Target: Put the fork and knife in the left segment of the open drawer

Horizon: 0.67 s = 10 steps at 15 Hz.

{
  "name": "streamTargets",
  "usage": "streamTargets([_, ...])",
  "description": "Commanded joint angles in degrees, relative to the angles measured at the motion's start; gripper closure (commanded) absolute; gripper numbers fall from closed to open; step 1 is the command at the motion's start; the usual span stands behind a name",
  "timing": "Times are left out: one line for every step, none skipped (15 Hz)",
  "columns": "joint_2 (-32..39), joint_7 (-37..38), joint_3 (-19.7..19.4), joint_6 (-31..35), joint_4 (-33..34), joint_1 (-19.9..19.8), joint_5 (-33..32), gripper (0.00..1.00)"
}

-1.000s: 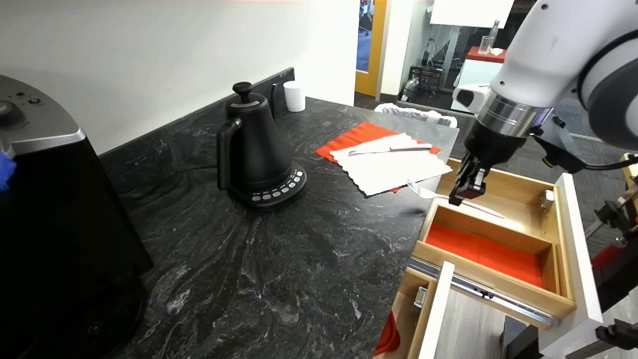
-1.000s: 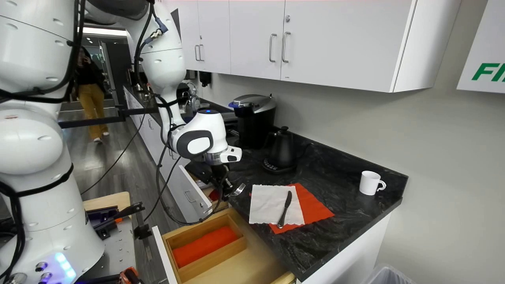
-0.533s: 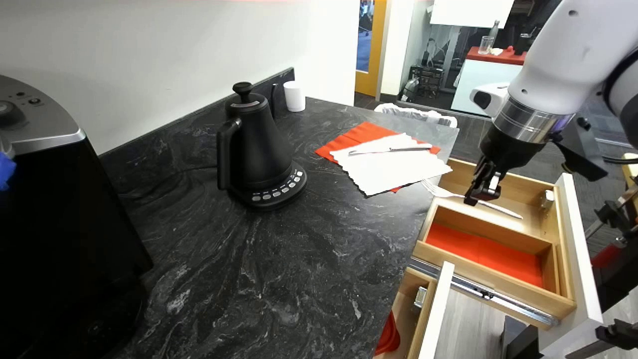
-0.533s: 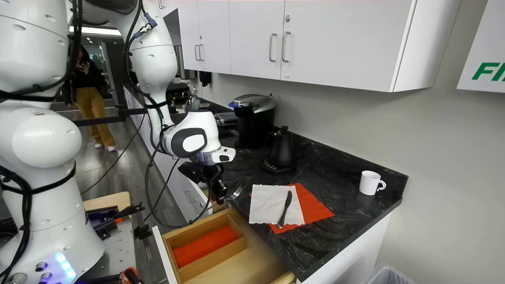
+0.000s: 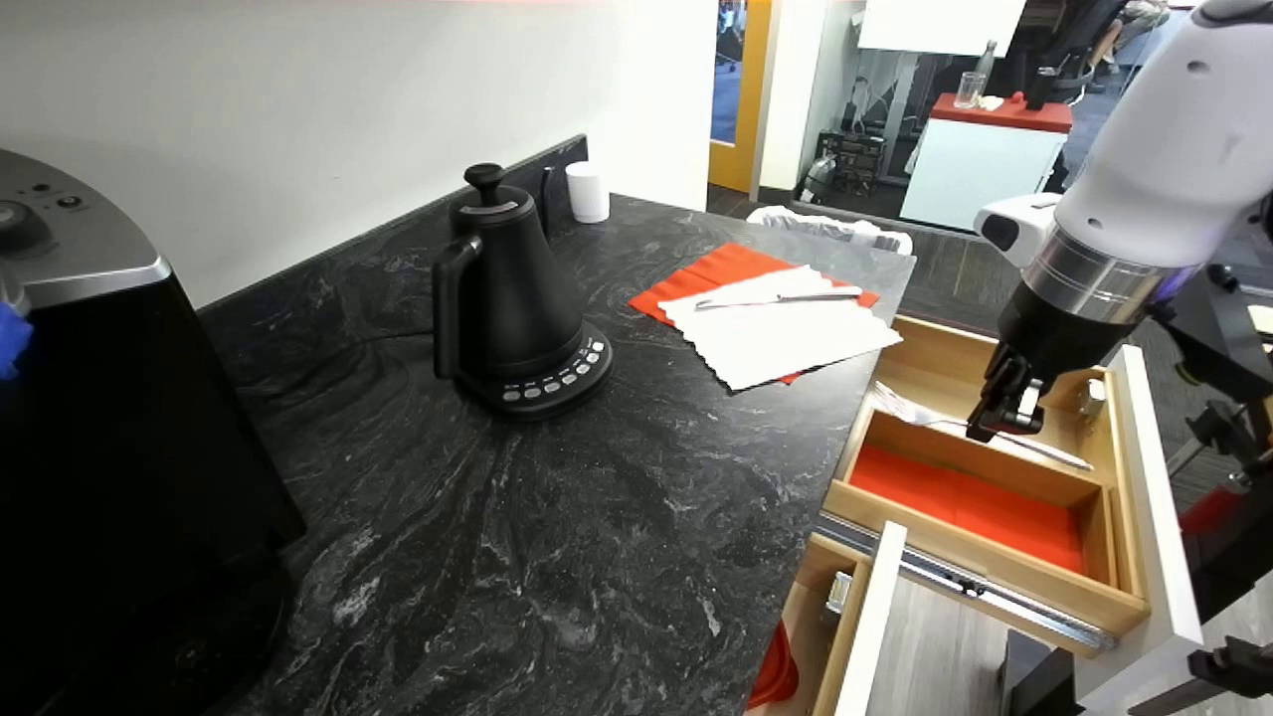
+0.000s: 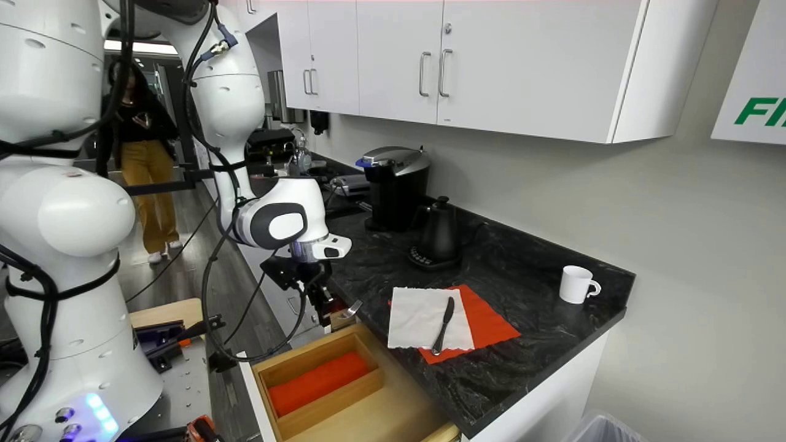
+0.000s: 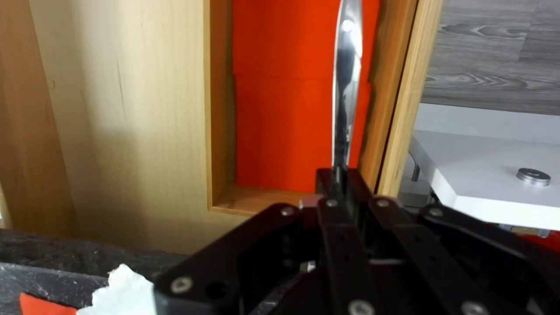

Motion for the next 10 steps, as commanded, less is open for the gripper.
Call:
streamTargets([-2.58,3.11,-1.9,-0.97,-3.22,3.3,1.09,0.95])
streamTargets([-1.18,3.49,-0.09,-2.11,-0.92,1.9,1.55,0.95])
streamTargets([-1.25,3.79,-0.01,-2.18,-1.02,2.06,1.61,0.95])
streamTargets([-1.25,3.69,0.08,-2.21,-0.92,2.08,1.58,0.95])
streamTargets([-1.09,3.75,-0.37,-2.19,-0.82,2.63,1.42,0.71])
streamTargets([-1.74,3.31,-1.53,-1.56,-2.12,3.8,0.75,0.65])
streamTargets([-1.38,3.15,-1.89,-2.09,-1.59,4.39,0.44,0.6])
streamTargets([-1.07,2.94,-1.88,-2.62,-0.91,4.63,0.28,0.53])
streamTargets([-1.39,2.66,-2.51,-3.02,-1.08,5.49,-0.08,0.48])
streamTargets([-1.37,2.43,-2.53,-3.41,-0.79,5.82,-0.24,0.4])
